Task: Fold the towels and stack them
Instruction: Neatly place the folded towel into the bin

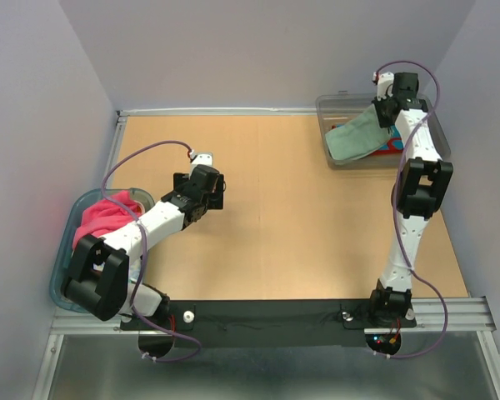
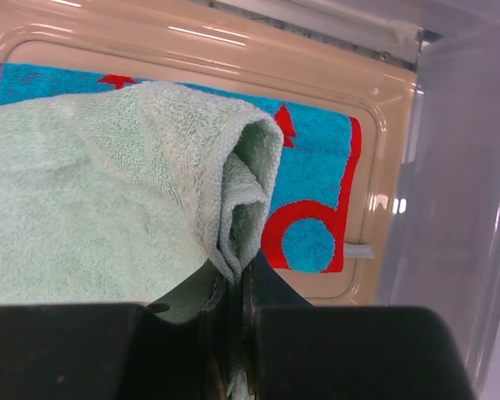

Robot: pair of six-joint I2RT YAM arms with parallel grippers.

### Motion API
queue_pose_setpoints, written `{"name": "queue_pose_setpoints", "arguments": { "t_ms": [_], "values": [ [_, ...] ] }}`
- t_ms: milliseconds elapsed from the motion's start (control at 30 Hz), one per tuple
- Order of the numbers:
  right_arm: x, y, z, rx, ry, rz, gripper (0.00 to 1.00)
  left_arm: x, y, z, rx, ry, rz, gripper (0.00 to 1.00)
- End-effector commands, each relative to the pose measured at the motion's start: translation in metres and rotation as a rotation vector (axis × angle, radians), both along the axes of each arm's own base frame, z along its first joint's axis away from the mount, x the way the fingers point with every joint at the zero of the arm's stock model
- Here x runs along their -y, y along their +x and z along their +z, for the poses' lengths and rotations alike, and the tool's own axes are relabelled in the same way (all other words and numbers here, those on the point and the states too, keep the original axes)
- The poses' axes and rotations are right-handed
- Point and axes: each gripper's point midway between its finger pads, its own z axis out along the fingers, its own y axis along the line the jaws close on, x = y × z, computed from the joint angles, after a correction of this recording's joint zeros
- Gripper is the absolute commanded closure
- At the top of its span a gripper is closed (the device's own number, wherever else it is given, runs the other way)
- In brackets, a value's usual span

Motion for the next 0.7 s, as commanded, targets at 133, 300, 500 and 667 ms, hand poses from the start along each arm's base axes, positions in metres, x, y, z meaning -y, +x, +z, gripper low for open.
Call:
{"name": "queue_pose_setpoints", "arguments": {
  "t_ms": [133,300,500,667],
  "values": [
    [0.043,0.002,-0.014,0.035,-0.002,-0.157,1.0,-0.003,0.003,-0.002,0.008,0.017,0.006,0.02],
    [0.057,0.001,-0.037,0.016,0.01,-0.212,0.99,-0.002,0.003,-0.004,0.003,0.016,0.002,0.02],
    [0.079,-0.003,-0.052,0.012,-0.015,-0.306,0.95,-0.001,0.003,-0.007,-0.007,0.018,-0.003,0.02],
    [0.094,-0.004,-0.062,0.018,-0.025,-0.347,0.91,-0.001,0.003,-0.006,-0.004,0.018,-0.004,0.02]
  ]
}}
